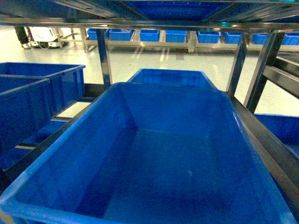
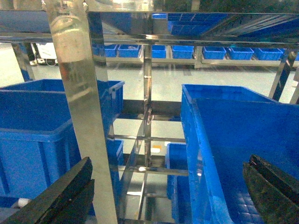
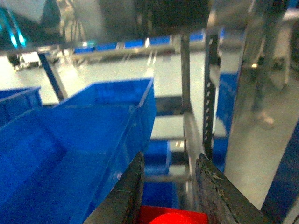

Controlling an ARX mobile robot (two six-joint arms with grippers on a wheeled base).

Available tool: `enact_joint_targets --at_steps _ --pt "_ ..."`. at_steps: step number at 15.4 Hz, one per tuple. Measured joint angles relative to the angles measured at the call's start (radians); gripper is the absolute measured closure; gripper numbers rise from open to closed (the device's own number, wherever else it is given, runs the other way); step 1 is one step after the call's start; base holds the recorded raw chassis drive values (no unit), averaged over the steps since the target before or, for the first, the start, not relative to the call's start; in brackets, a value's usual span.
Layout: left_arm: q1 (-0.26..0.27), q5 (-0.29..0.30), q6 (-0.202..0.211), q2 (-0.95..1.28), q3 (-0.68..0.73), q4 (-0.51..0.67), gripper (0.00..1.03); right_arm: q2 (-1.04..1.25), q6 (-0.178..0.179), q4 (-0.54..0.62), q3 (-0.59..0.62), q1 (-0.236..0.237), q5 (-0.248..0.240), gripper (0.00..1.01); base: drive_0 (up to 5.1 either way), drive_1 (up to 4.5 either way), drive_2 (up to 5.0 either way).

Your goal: Pick red block from blue box to shelf

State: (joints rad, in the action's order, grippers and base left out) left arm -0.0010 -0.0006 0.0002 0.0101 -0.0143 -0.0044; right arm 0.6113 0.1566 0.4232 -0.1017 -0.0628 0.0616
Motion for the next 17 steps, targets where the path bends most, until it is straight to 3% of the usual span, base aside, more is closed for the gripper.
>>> enact_joint_targets --at_steps 2,3,4,6,7,10,14,17 --pt "0.0 0.0 0.0 0.0 0.0 0.0 0.05 0.018 0.023 -0.049 0.0 0.01 0.012 0.73 0.0 0.0 0.0" --pt "0.0 0.0 0.0 0.0 0.0 0.0 0.05 0.067 0.06 -0.043 0.009 0.058 0.007 0.73 0.0 0.0 0.0" --pt "0.0 0.0 0.0 0.0 0.0 0.0 0.05 0.287 0.05 0.251 0.009 0.274 -0.04 0.73 0.0 0.0 0.0" --pt "0.0 0.0 0.0 0.0 0.0 0.0 0.05 0.583 -0.042 0.453 -0.079 0.432 -0.096 0.73 0.0 0.0 0.0" --pt "0.0 0.0 0.0 0.0 0.0 0.0 0.05 0.689 -0.076 0.526 -0.138 0.468 -0.104 0.73 0.0 0.0 0.0" --pt "0.0 0.0 0.0 0.0 0.0 0.0 0.05 0.853 -0.13 0.592 -0.232 0.484 -0.108 0.73 0.0 0.0 0.0" --pt "0.0 0.0 0.0 0.0 0.0 0.0 0.05 0.935 -0.15 0.594 -0.274 0.481 -0.107 0.73 0.0 0.0 0.0" --pt "0.0 0.0 0.0 0.0 0.0 0.0 0.05 1.078 -0.169 0.636 -0.339 0.452 -0.091 0.73 0.0 0.0 0.0"
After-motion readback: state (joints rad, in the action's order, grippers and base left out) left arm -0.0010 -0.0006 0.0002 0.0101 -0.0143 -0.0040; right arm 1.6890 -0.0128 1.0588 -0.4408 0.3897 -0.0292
